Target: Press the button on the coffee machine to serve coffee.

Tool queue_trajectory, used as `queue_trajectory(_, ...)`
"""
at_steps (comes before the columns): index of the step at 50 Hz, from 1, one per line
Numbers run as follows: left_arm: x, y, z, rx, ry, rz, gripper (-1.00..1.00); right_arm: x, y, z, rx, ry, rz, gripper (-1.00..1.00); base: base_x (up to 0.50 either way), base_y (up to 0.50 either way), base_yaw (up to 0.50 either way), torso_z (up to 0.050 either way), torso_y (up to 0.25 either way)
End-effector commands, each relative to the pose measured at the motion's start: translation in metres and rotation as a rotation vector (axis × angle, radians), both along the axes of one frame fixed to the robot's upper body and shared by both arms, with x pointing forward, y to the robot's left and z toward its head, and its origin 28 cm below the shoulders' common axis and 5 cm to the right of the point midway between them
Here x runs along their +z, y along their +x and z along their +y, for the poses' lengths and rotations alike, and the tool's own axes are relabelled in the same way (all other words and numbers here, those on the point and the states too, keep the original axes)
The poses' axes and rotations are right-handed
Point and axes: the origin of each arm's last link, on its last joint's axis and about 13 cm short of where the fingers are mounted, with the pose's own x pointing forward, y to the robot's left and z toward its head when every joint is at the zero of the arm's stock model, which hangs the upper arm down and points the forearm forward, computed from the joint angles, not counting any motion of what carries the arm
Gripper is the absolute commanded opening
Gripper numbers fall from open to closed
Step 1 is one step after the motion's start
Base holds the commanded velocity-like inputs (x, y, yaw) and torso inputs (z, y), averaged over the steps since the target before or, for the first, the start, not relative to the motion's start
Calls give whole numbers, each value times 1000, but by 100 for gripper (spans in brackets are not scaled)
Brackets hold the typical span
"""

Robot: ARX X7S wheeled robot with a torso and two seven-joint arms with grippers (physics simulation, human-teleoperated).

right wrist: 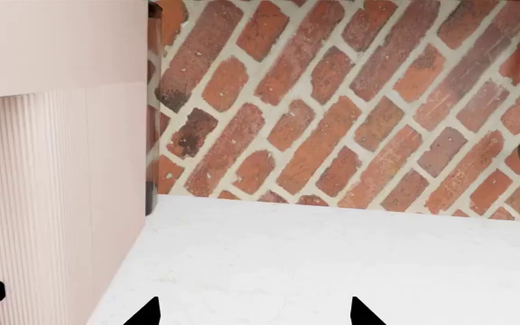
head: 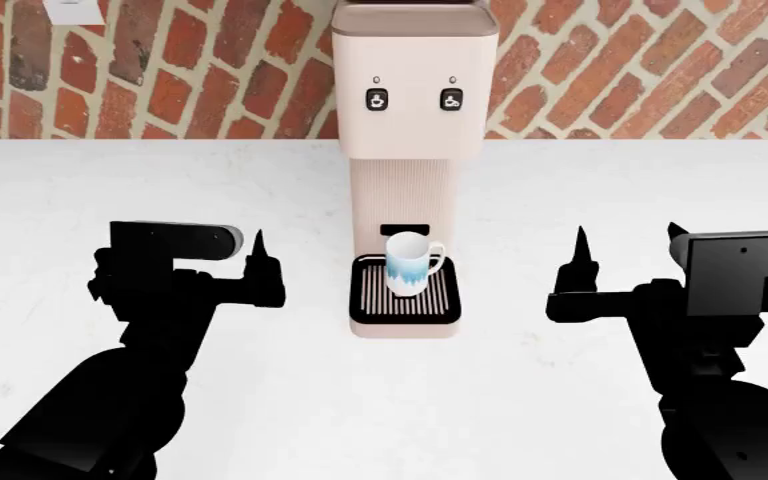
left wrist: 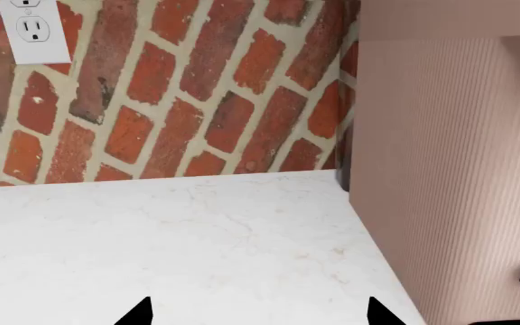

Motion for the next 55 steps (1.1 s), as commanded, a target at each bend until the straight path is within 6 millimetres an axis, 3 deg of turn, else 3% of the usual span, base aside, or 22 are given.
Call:
queue_trajectory(1, -2, 0, 1, 1, -7, 4, 100, -1, 0, 0, -6, 2, 10, 100, 109, 0, 0, 0, 0)
queue_trajectory(7, 2, -4, -3, 13, 1, 4, 100, -1, 1, -1, -24, 14, 14, 100, 0, 0, 0, 0, 0)
queue_trajectory(14, 42, -32, -24, -67, 8, -40, 100, -6, 2, 1, -19, 25, 29, 100, 0, 0, 0, 0, 0)
queue_trajectory(34, 96, -60, -55, -236, 38, -171, 100, -10, 3, 0, -21, 33, 45, 100, 0, 0, 0, 0, 0)
queue_trajectory(49, 111, -66, -79, -339, 78, -216, 100, -11, 3, 1, -20, 45, 41, 100, 0, 0, 0, 0, 0)
queue_trajectory(55, 118, -68, -89, -302, 37, -239, 100, -13, 3, 1, -20, 47, 44, 100, 0, 0, 0, 0, 0)
